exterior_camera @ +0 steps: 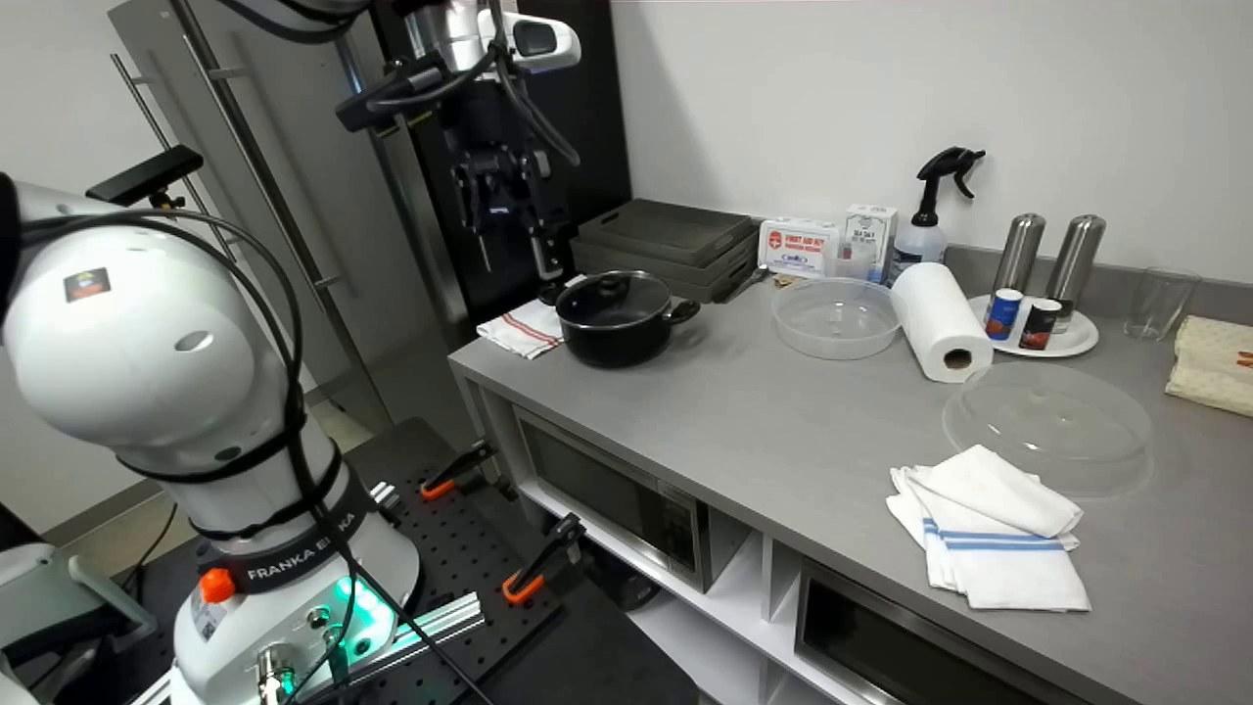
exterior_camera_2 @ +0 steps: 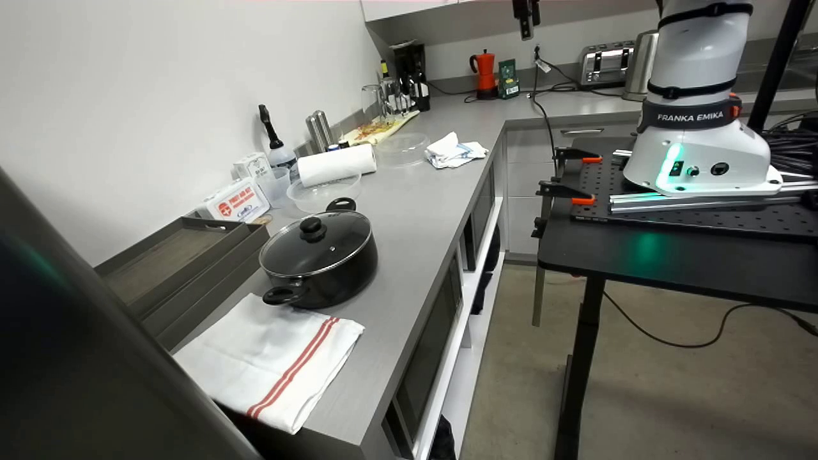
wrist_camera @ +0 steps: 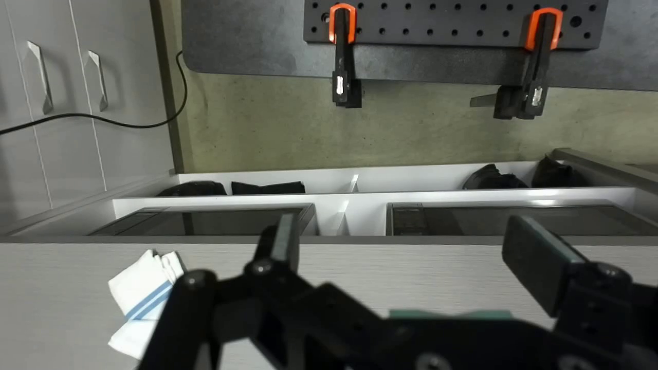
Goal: Remove the lid from the pot
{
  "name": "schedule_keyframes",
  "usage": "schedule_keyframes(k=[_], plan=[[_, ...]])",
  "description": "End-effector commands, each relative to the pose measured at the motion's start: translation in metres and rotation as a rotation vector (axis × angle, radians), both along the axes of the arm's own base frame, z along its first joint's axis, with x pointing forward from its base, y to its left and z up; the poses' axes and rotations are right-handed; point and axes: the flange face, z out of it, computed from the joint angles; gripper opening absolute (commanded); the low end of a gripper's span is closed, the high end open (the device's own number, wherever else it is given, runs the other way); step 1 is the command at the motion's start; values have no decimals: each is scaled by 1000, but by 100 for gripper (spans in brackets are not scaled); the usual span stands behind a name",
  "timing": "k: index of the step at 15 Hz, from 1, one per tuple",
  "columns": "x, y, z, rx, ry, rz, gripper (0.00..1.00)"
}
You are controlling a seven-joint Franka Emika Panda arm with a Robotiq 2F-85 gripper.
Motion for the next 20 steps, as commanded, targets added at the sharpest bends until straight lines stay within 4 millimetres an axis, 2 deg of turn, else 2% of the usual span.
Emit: schedule_keyframes(k=[1, 6, 9, 15, 20], plan=[[0, 0, 0, 0, 1, 0, 100], [1, 1, 0, 2, 1, 3, 100], [9, 5, -3, 5, 4, 29, 100], [48, 27, -16, 33, 10, 163, 100], [89, 57, -31, 51, 18, 311, 100]])
